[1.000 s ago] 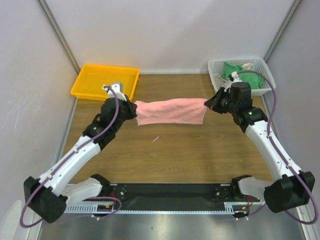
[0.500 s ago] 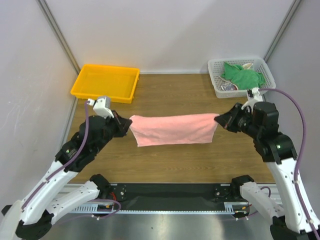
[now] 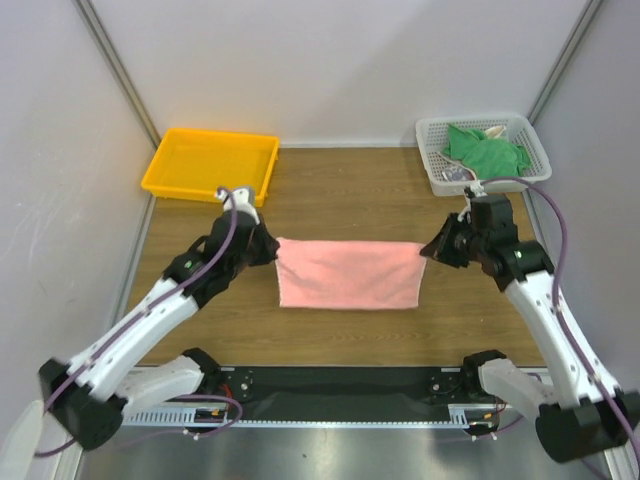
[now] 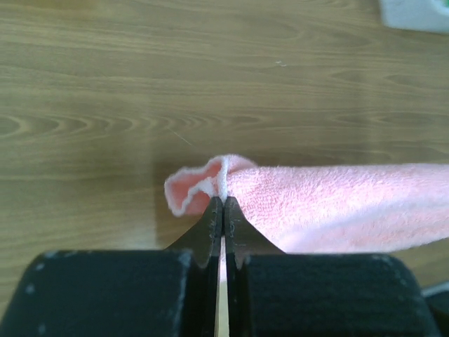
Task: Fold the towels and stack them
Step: Fold the towel
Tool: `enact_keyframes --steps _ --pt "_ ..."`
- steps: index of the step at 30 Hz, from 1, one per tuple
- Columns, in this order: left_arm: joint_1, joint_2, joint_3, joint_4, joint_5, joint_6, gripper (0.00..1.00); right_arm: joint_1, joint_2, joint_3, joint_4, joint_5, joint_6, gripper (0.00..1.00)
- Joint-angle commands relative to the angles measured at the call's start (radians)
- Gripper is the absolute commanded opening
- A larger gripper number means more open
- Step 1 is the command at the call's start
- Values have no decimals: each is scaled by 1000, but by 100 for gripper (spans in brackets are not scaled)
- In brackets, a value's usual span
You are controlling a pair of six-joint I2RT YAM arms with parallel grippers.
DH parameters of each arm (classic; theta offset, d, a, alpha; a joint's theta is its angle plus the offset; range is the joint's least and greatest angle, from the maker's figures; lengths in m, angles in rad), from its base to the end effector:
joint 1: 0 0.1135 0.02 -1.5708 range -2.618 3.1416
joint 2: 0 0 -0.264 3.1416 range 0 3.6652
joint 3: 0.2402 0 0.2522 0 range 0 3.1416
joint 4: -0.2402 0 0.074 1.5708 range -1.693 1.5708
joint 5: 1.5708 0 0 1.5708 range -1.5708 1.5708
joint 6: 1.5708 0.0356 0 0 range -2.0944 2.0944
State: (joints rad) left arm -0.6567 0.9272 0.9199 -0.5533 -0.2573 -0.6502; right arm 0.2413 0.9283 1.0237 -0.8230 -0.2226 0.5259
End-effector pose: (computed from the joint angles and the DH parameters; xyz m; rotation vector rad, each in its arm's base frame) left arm 0.1630 -0.1142 0.3252 -0.1466 2.1471 -0.5011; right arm 0.1740 0.0509 0.3356 0.2177 2.3540 0.6410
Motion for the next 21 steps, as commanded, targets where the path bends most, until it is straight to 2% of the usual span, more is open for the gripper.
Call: enact_keyframes --steps 1,6,10,13,15,17,18,19,21 --pt "90 117 66 171 70 89 0 -20 113 97 172 19 -55 0" --pt "146 260 212 310 78 223 0 -39 302 271 275 0 -118 0" --pt "158 288 191 476 53 296 0 -50 377 293 401 -49 -150 0" --pt "158 231 27 666 69 334 0 -50 351 127 528 -34 -159 0" --pt "155 177 -151 792 69 336 0 -50 320 -22 568 -24 -164 0" --pt "155 153 -298 829 46 317 0 -50 282 -129 622 -27 -162 0" --pt "152 135 -334 819 41 285 0 -50 262 -248 649 -35 -167 0" --pt "147 121 -366 805 41 264 0 -50 244 -290 666 -41 -156 0" --pt "92 40 -458 773 6 207 0 -50 176 -391 641 -53 -133 0"
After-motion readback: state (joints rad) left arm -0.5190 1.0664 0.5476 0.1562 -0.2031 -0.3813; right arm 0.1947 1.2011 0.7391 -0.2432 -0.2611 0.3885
